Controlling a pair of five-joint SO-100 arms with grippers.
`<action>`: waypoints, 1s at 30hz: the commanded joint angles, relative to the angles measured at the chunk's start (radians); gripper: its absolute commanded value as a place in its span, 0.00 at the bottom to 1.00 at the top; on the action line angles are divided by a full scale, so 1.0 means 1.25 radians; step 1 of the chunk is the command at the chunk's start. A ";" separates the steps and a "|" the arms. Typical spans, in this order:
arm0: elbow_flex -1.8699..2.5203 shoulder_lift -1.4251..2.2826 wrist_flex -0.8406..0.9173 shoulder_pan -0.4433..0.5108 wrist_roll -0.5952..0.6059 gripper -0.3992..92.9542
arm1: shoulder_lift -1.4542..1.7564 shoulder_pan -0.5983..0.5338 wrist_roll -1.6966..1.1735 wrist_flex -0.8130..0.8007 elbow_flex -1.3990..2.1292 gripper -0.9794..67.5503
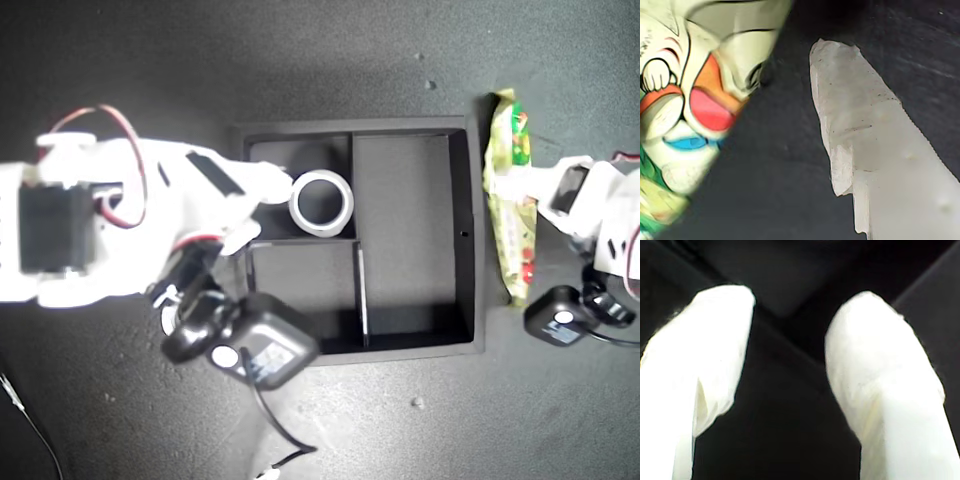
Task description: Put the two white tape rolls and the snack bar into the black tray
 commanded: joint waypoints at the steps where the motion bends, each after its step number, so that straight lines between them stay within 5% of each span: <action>1: 0.002 0.184 0.052 0.067 -0.082 0.11 | -0.055 0.011 -0.083 0.005 -0.076 0.30; 5: 0.160 0.326 -0.004 0.174 -0.160 0.09 | -0.055 0.017 -0.058 0.045 -0.103 0.01; 10: 0.309 0.355 -0.093 0.279 -0.231 0.08 | -0.043 -0.011 -0.023 0.249 -0.255 0.01; 18: 0.291 0.200 -0.137 0.346 -0.255 0.08 | -0.049 -0.097 0.054 0.585 -0.687 0.01; 25: 0.291 0.096 -0.174 0.344 -0.263 0.08 | -0.043 -0.018 0.672 0.542 -0.750 0.01; 30: 0.280 0.060 -0.183 0.346 -0.275 0.08 | -0.059 -0.023 0.268 0.280 -0.677 0.01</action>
